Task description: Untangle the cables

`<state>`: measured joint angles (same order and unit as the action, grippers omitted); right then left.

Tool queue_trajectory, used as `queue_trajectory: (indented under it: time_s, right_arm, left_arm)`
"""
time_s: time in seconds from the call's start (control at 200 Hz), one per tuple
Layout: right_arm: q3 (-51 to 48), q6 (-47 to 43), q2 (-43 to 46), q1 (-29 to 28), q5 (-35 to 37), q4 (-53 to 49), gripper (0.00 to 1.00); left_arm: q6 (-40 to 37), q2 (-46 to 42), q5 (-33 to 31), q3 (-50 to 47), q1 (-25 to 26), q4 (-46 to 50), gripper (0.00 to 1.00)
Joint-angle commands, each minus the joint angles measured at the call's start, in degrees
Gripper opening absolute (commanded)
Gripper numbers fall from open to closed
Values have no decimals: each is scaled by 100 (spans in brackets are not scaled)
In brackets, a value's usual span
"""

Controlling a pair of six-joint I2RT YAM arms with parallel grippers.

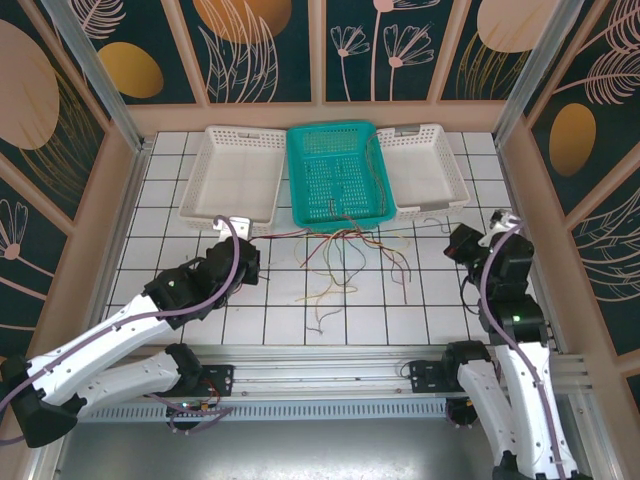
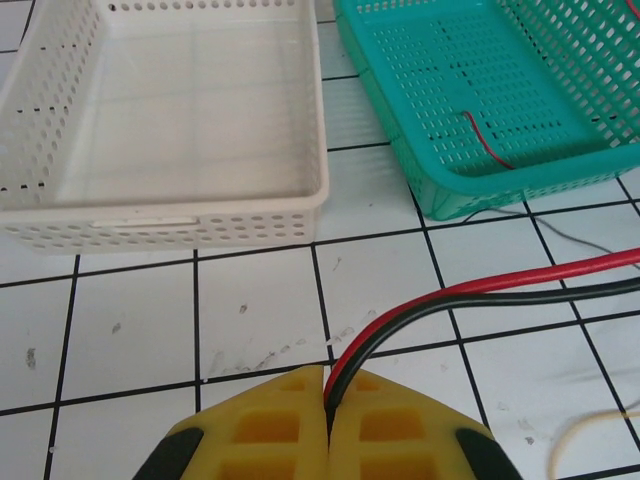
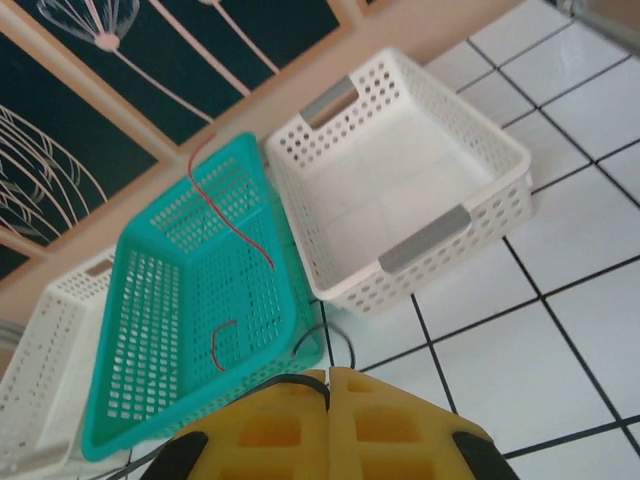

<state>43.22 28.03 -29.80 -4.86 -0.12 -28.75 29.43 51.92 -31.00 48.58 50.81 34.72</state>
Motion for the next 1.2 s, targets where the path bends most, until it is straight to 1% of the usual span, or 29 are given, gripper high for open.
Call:
queue_trajectory:
  time_s: [0.0, 0.1, 0.29, 0.485, 0.631, 0.836, 0.961, 1.076, 1.096, 1.191]
  right_arm:
    - [511, 58, 19, 135, 800, -424, 0]
    - [932, 3, -6, 135, 1052, -647, 0]
    - [1527, -113, -133, 138, 1306, -1016, 0]
    - [1873, -180, -273, 135, 1183, -1239, 0]
    - [2428, -216, -412, 135, 1111, -1356, 0]
    - [3061, -298, -677, 131, 783, -1502, 0]
    - [3653, -300, -876, 106, 630, -1527, 0]
    - [4409, -210, -1197, -8, 128, -1641, 0]
    - [4541, -175, -1250, -24, -94, -1657, 0]
    - [5151, -122, -1452, -105, -625, -1708, 0]
  left_arm:
    - [-44, -1, -569, 121, -41, 362, 0]
    - [-19, 107, -714, 114, -41, 380, 0]
    - [45, 283, -973, 136, -48, 465, 0]
    - [63, 381, -1094, 145, -79, 494, 0]
    - [151, 638, -1217, 169, -80, 577, 0]
    - [98, 657, -974, 77, -88, 436, 0]
    - [35, 766, -823, 53, -86, 363, 0]
    - [38, 1040, -795, 106, -84, 407, 0]
    - [43, 1083, -789, 108, -83, 412, 0]
    - [39, 1180, -794, 125, -88, 415, 0]
